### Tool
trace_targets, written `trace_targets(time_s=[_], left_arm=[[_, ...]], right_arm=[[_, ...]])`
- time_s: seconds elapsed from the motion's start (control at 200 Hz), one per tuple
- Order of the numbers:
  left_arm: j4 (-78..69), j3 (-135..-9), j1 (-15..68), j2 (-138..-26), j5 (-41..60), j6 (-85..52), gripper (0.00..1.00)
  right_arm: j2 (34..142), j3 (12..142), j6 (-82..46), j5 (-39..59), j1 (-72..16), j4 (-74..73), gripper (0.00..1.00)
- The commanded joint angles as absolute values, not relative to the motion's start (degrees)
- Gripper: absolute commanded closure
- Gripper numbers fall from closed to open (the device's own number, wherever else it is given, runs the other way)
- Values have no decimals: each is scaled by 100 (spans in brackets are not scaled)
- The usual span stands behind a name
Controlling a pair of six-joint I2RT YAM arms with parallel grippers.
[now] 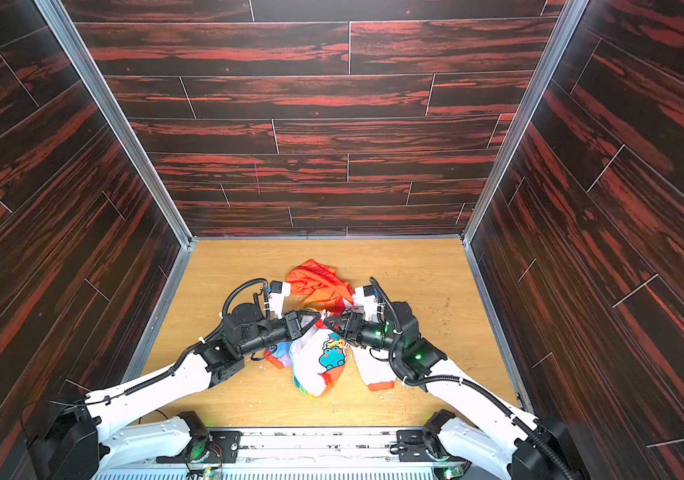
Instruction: Zip up the jacket
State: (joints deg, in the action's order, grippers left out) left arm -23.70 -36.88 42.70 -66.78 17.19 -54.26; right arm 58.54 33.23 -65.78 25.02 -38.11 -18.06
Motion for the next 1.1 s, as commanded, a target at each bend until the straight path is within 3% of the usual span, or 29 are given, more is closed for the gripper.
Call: trace_targets(time_s=[0.0,1.097], left_arm=[[-2513,-3844,4245,-6697,1785,-5414,100],[-2569,-3752,4246,-6961,1666,-5247,100]], right_arm=[[5915,3353,-6610,2575,-3779,-1919,63],[5994,3059,-6610,2602,-3702,-2109,63]])
